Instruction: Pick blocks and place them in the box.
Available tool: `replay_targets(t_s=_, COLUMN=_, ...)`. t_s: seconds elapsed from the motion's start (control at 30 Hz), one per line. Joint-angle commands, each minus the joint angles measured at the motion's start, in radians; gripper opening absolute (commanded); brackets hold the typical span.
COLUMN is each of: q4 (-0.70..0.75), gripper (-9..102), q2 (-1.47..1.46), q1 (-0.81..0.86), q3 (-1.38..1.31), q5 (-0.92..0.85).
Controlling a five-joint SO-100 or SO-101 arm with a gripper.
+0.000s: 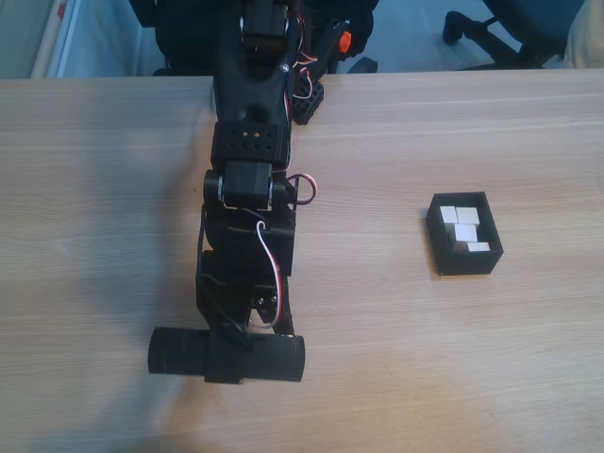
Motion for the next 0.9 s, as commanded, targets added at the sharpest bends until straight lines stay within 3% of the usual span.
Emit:
replay_targets(t_s=0.0, q4=-0.008, gripper=21, q2=0.005, q1=0.012, q3=-0.072, q5=-0.014)
replay_targets(t_s=0.87, q4=-0.066, gripper=0, q2=0.002, q1=-0.021, q3=-0.04, q5=0.044)
